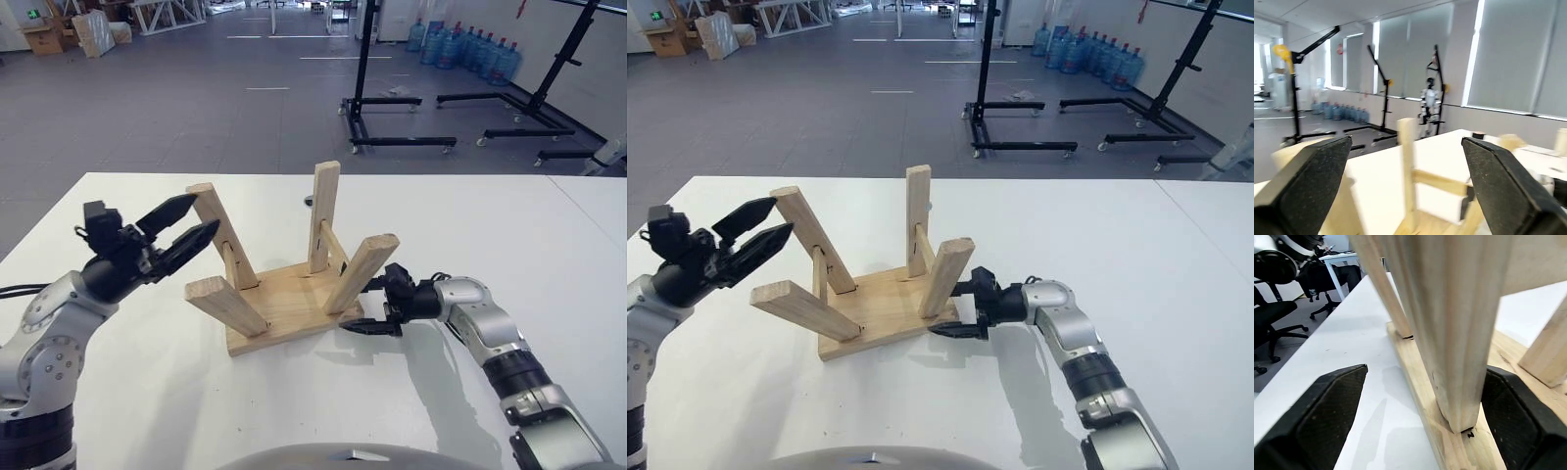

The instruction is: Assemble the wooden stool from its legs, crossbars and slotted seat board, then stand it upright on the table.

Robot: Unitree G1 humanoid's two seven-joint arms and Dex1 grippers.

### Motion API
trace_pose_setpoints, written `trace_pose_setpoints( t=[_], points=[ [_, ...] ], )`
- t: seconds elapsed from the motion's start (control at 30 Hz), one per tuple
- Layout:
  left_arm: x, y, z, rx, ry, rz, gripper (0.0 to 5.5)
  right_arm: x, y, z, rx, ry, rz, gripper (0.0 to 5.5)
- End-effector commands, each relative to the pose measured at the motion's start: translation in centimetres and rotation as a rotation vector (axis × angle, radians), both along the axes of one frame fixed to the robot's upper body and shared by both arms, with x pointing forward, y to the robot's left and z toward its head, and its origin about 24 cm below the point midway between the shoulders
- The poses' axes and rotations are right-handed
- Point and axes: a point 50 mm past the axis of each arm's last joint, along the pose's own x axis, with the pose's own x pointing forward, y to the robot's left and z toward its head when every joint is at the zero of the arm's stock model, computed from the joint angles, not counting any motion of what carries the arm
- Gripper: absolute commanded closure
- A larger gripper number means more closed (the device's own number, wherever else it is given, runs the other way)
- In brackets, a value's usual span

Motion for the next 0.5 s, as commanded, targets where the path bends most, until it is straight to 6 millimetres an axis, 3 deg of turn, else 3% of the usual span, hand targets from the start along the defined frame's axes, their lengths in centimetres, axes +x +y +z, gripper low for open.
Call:
trace_pose_setpoints(
  t=[0.03, 0.17, 0.4, 0.5],
  points=[
    [-0.4, 1.6, -0.6, 0.070, 0.024, 0.066, 1.42, -0.7, 0.4, -0.1, 0.021, -0.007, -0.031, 2.04],
    [-0.2, 1.3, -1.2, 0.080, 0.031, 0.068, 1.42, -0.4, 1.5, -0.2, 0.056, -0.026, -0.065, 2.64],
    [-0.3, 1.9, -2.2, 0.201, 0.075, 0.086, 1.42, -0.6, 1.1, 0.0, 0.034, -0.032, -0.061, 3.99],
    [-0.2, 2.0, -2.2, 0.199, 0.067, 0.086, 1.42, -0.1, 0.9, 0.1, 0.036, -0.042, -0.078, 4.14]
  ],
)
